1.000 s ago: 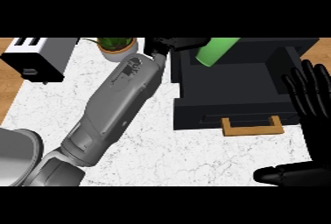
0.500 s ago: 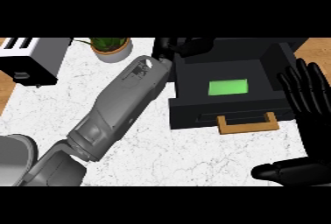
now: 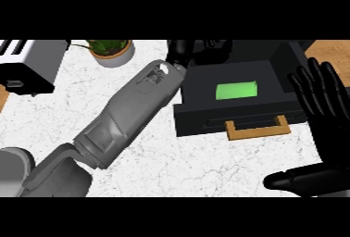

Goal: Pick up the cup, place it into the drawer and close the drawer

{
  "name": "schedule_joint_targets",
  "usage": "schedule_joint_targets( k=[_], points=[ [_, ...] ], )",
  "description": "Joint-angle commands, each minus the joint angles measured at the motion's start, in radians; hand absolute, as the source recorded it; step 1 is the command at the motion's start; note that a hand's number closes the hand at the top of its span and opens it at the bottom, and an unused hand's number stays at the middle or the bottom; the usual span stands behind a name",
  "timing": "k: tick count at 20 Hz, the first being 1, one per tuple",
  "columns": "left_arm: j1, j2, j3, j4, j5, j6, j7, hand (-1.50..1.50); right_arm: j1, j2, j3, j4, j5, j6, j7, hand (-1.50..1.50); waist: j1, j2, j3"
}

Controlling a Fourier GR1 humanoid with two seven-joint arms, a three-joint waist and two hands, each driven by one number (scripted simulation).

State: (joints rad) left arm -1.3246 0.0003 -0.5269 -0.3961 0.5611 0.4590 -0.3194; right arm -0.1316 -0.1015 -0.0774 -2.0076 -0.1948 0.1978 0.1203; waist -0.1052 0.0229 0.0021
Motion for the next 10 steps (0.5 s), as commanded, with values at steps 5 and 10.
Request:
schedule_joint_targets(
  k=[5,10],
  points=[
    [0.007,0.0,-0.078,-0.029,0.072,0.041,0.007,-1.5,-0.059,0.027,0.027,0.014,-0.002,-0.025,0.021,-1.5,-0.009,0.004,-0.001],
    [0.034,0.0,-0.054,-0.08,0.151,0.001,-0.094,-1.5,-0.016,0.007,-0.007,0.007,-0.062,0.023,-0.004,-1.5,-0.002,0.001,-0.001]
  ],
)
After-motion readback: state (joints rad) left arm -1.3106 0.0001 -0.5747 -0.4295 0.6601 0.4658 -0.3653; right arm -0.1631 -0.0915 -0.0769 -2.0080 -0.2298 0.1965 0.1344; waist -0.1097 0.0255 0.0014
